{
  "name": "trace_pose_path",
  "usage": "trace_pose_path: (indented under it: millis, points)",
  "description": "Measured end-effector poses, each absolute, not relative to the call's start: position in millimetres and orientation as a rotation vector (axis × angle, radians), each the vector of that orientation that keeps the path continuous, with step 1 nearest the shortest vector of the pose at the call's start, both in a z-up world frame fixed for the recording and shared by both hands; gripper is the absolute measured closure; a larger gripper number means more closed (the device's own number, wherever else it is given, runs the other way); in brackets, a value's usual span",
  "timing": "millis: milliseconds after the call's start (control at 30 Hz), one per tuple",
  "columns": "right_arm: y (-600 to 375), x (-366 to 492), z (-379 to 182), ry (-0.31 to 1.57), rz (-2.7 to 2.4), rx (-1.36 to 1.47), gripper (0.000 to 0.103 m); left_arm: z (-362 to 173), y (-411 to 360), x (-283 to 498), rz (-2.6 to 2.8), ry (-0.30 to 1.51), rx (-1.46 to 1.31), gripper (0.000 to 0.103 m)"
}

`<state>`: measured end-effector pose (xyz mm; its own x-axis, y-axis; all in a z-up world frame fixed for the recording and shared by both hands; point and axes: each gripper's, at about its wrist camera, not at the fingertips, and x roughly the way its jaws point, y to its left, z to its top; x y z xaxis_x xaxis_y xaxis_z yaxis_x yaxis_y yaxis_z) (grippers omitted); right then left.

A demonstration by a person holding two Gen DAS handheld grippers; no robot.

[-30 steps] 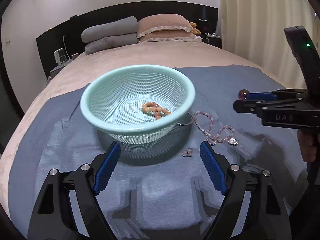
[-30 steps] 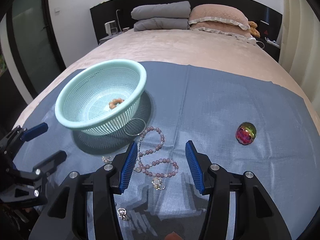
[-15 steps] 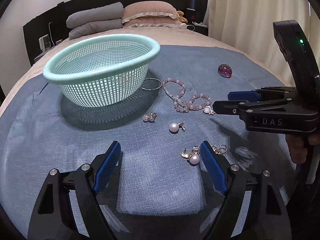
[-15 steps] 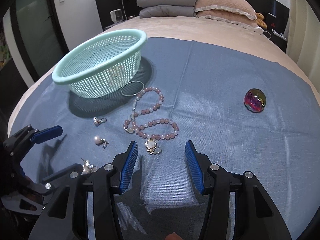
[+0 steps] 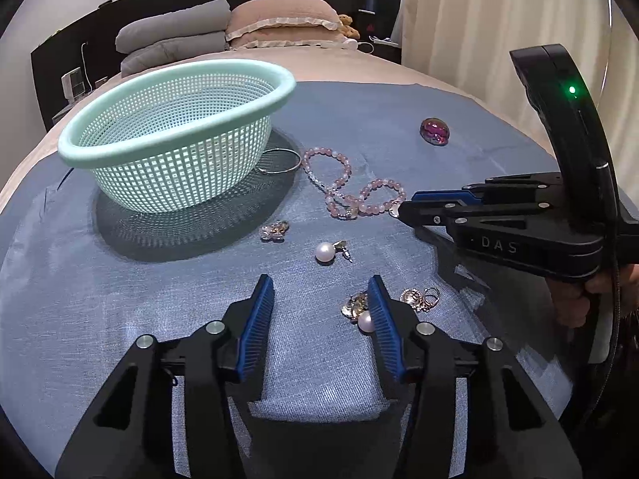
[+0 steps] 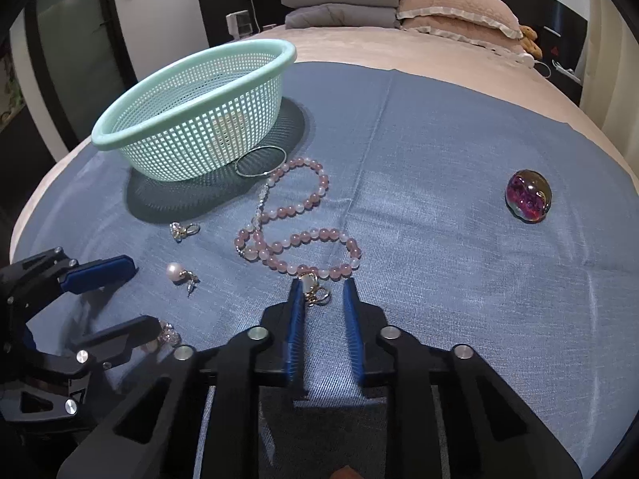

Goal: Organize jewelry
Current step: 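Grasp a pearl earring with the left tool while the right tool grasps a small silver earring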

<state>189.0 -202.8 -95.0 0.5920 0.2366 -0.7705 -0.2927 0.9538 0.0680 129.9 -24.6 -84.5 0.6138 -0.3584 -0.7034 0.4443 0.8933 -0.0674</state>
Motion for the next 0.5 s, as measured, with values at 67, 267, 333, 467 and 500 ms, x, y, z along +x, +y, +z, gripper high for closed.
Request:
trace_pose_path:
  millis: [67,267,333,467,500]
  points:
    - [-200.1,186.2,-95.5,0.877,0.306,-0.089,0.092,-85.0,-25.4,131.3,-0.490,0.793,0.097,0.072]
    - [-204.5,180.8,-93.2,0.861,0.307,-0.065,0.093,-85.7,-30.3,131.6,-0.533,0.807,0.087,0.097]
    - [-205.0,180.0,-91.1,0.856,0.308,-0.066,0.093,-84.8,-30.7,130.8,-0.534,0.808,0.082,0.098]
    - [-208.4,176.6,-86.6,0.843,0.299,-0.068,0.097,-81.0,-29.2,128.9,-0.533,0.808,0.072,0.099]
    - [-209.4,175.6,-85.5,0.840,0.295,-0.066,0.097,-78.7,-28.3,127.8,-0.532,0.802,0.073,0.099]
